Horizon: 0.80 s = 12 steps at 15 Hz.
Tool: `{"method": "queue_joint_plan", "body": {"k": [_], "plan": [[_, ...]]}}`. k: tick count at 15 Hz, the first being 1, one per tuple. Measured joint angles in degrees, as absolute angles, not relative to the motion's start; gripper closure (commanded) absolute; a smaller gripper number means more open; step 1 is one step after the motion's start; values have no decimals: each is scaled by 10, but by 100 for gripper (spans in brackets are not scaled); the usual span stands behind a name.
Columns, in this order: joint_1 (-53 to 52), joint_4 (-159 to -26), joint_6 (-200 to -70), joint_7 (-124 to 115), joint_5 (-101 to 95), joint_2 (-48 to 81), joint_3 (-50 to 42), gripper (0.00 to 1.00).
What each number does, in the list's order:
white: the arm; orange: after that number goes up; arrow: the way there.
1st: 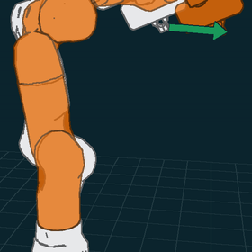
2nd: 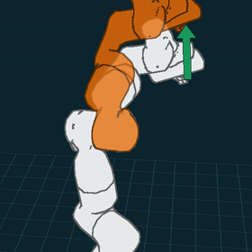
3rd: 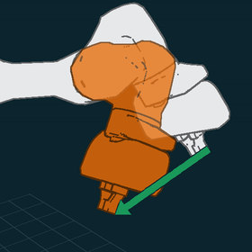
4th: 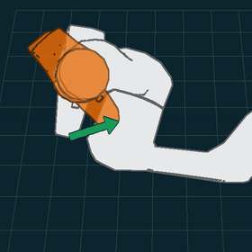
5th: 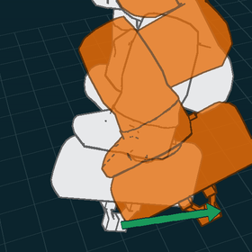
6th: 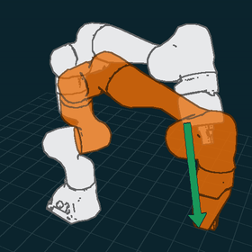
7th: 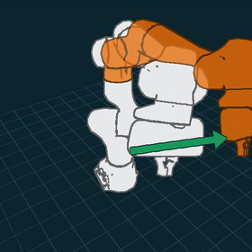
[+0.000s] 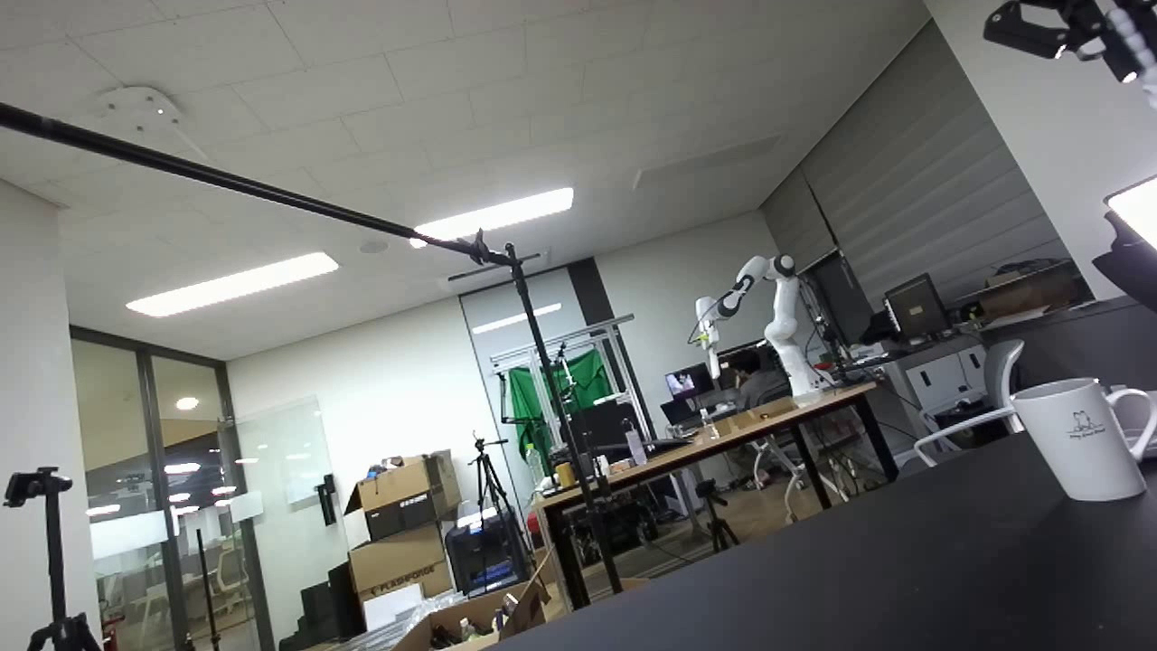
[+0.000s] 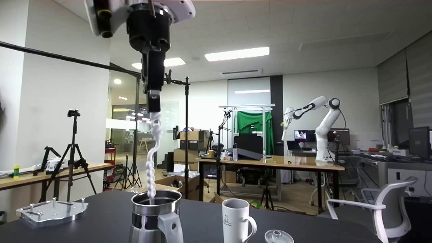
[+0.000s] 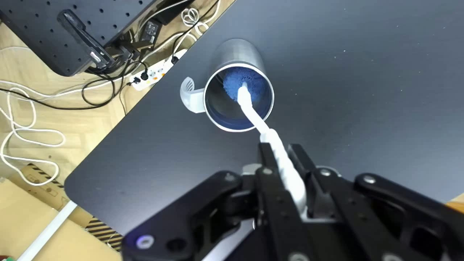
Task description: Scrub the inside of the flask using the brush
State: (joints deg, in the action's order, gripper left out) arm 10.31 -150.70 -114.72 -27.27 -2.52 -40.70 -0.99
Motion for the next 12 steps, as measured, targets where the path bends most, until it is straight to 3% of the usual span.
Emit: {"method": "queue_joint_plan", "body": {"k": [7,12], "plan": [[107,-1518,-1229,-182,20,-300,-39,96],[84,-1507,-1184,-167,34,-293,-21,96]]}}
